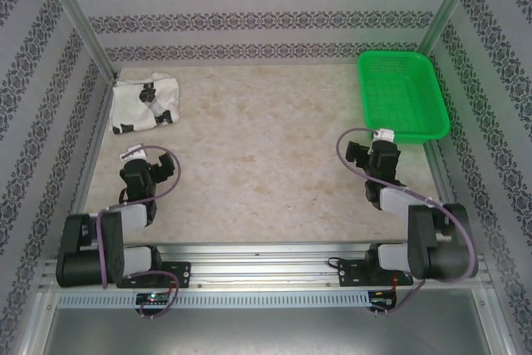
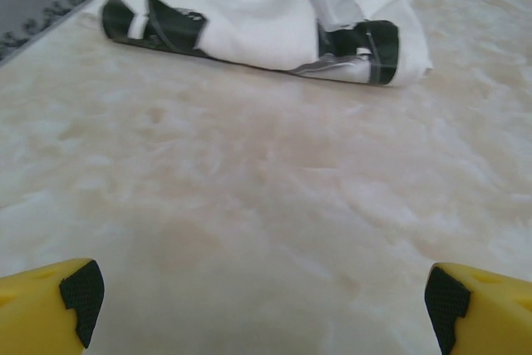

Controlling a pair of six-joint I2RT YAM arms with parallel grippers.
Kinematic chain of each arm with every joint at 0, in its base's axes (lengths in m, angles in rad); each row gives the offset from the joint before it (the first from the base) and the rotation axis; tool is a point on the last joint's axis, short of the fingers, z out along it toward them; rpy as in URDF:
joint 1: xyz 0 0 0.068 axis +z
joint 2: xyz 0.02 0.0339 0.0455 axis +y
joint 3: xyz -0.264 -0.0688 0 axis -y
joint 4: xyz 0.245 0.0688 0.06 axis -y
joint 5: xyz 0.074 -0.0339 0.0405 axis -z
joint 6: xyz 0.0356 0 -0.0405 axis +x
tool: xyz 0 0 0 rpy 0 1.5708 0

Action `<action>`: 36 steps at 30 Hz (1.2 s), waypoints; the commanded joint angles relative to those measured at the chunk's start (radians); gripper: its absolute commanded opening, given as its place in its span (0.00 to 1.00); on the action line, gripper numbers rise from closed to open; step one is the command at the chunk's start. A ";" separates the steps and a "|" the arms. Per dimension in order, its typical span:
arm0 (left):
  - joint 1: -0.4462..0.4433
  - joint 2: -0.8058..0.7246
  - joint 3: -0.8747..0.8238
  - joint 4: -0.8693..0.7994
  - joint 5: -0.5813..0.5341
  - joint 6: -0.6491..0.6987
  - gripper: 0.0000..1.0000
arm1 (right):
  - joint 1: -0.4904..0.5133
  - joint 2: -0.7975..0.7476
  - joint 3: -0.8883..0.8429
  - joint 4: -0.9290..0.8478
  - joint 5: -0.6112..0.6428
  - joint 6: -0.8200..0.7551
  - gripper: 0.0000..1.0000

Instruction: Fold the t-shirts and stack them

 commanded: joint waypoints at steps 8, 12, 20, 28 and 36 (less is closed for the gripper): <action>-0.021 0.170 -0.009 0.427 0.147 0.108 1.00 | 0.023 0.107 0.021 0.244 0.030 -0.070 0.98; -0.053 0.300 -0.011 0.563 0.147 0.147 1.00 | 0.029 0.120 0.030 0.246 0.035 -0.080 0.98; -0.085 0.275 0.110 0.312 0.110 0.174 1.00 | 0.026 0.120 0.033 0.240 0.029 -0.072 0.98; -0.093 0.269 0.129 0.269 0.097 0.180 1.00 | 0.020 0.123 0.041 0.229 0.017 -0.072 0.98; -0.094 0.270 0.129 0.272 0.096 0.179 1.00 | 0.023 0.120 0.034 0.239 0.009 -0.079 0.98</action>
